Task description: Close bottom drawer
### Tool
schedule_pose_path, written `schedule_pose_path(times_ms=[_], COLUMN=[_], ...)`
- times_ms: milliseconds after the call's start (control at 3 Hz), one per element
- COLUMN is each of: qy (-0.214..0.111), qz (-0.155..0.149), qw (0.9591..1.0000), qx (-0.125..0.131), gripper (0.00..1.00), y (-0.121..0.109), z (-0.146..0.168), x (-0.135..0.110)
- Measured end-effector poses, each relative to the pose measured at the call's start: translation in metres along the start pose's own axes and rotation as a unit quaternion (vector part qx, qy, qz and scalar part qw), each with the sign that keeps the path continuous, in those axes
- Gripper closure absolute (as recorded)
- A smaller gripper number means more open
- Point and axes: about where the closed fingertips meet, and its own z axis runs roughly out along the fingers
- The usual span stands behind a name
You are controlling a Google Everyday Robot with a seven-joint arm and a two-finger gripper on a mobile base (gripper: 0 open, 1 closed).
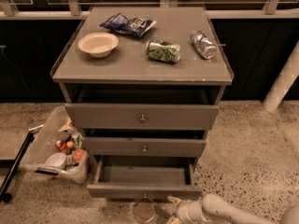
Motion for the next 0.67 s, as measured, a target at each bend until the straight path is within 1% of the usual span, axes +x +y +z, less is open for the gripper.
schedule_pose_path(times_ms=[333,667], qy=[-0.011,-0.012], qz=[-0.022,-0.05], qw=[0.9996,0.998], qx=[0.012,0.035], gripper=[0.42,0.65], y=[-0.036,-0.102], z=[0.006,0.02], x=[-0.015,-0.033])
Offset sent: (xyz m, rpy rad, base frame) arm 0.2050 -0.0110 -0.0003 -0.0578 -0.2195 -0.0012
